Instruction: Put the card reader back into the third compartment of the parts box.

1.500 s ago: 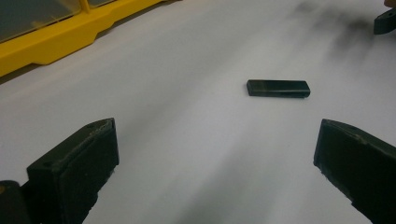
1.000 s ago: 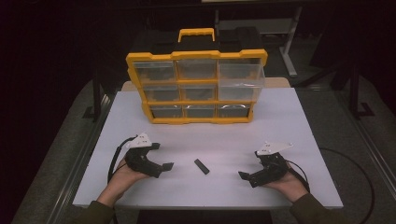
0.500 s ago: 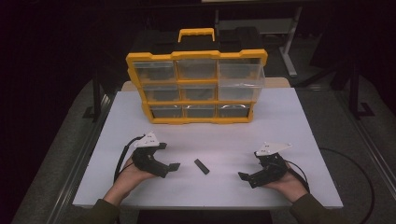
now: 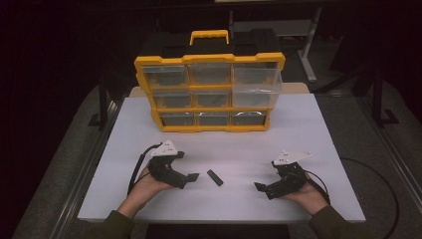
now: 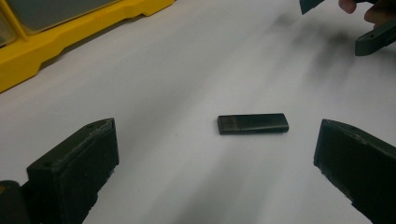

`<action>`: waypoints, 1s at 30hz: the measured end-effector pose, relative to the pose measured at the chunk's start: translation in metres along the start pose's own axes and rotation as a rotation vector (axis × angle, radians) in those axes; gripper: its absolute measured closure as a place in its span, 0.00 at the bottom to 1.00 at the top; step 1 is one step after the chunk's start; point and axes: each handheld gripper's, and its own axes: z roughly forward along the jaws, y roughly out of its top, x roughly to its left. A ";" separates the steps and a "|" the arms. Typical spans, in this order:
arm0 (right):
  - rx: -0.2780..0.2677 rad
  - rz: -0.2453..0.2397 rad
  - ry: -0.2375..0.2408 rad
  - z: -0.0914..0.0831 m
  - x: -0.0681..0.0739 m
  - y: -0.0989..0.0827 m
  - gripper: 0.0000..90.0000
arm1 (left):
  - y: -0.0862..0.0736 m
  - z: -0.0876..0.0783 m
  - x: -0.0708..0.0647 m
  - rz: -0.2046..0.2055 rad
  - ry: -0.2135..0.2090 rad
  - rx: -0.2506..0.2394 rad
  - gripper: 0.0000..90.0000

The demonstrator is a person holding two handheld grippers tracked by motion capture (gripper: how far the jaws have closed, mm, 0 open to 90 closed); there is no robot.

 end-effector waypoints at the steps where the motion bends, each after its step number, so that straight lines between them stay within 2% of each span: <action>1: 0.001 -0.001 0.000 0.000 0.000 0.000 0.00 | 0.000 0.001 0.000 -0.003 0.000 0.002 0.00; 30: 0.003 -0.007 0.006 0.001 0.001 0.000 0.00 | 0.018 0.045 -0.023 -0.008 -0.034 0.012 0.00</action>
